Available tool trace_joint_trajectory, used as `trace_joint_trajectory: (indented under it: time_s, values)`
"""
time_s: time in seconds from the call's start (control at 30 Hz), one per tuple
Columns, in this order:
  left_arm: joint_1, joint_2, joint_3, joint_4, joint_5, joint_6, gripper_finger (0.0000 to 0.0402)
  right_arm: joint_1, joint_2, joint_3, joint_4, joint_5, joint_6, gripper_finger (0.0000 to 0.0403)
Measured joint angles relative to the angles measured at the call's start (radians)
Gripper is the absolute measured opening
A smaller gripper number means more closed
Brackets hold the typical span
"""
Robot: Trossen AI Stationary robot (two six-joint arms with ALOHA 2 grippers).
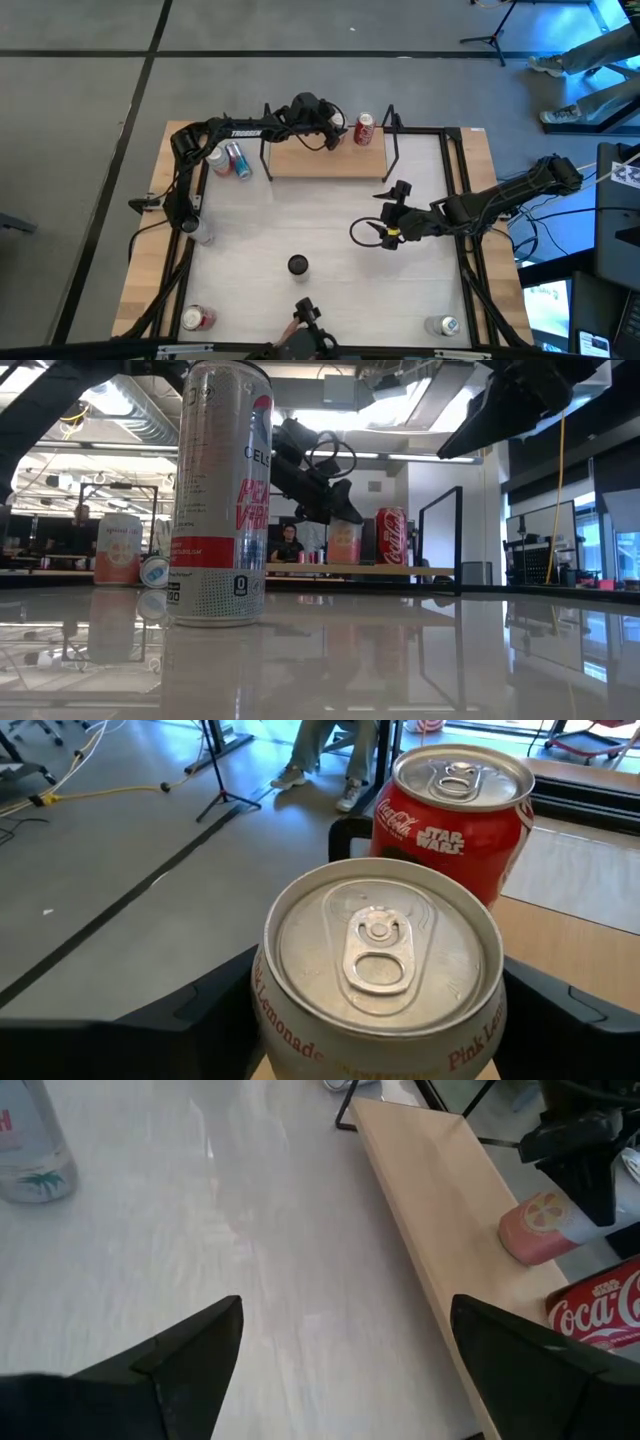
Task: Place canned beverage on shelf
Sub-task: Put the left pink soda can on the shelf, then adjust the top blue soda can
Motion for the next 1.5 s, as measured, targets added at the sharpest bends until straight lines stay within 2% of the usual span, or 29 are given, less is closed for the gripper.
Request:
trace_joint_trajectory:
  time_s: [0.23, 0.57, 0.87, 1.03, 1.23, 1.5]
  values:
    - [-0.001, 0.000, 0.000, -0.002, -0.001, 0.001, 0.0308, 0.000, 0.000, -0.002, 0.007, 0.000, -0.001, 0.0353]
    - [-0.006, -0.008, 0.001, 0.005, 0.024, 0.001, 0.0375, 0.000, 0.000, -0.002, 0.007, 0.000, -0.001, 0.0353]
    - [-0.030, -0.161, 0.000, -0.048, 0.024, 0.001, 0.0383, 0.000, 0.000, -0.002, 0.007, 0.000, -0.001, 0.0353]
    - [-0.102, -0.310, 0.001, -0.238, 0.024, 0.039, 0.0382, 0.000, 0.000, -0.003, 0.007, 0.000, -0.001, 0.0353]
    - [-0.281, -0.430, 0.000, -0.566, 0.009, 0.065, 0.0371, 0.000, 0.000, -0.003, 0.004, -0.007, -0.001, 0.0353]
    - [-0.553, -0.506, 0.000, -0.868, -0.183, -0.047, 0.0359, 0.000, 0.000, -0.003, 0.007, -0.008, -0.001, 0.0353]
